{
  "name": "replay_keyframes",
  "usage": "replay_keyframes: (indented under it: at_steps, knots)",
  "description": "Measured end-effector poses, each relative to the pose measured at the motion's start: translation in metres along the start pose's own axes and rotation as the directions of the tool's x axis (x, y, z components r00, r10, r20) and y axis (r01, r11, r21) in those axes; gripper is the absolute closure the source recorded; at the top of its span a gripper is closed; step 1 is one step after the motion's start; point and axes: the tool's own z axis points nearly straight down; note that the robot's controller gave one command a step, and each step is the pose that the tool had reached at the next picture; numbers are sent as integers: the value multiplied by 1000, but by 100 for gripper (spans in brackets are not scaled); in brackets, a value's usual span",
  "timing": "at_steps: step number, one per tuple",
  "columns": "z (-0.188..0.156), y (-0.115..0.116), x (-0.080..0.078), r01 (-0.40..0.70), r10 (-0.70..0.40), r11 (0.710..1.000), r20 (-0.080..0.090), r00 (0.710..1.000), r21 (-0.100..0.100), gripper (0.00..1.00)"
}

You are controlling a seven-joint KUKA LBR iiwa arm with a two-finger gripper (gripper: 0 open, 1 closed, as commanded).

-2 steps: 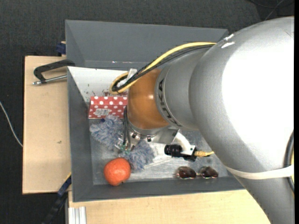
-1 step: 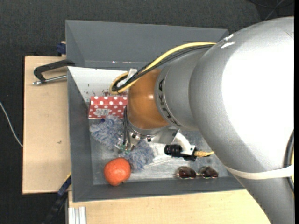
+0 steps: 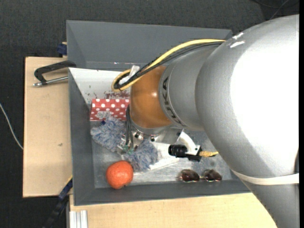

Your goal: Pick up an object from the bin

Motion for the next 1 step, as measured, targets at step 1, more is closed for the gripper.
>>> replay_keyframes:
  at_steps: [1]
  knots:
    - [1,0,0,-1,1,1000,-1,1000,1,100]
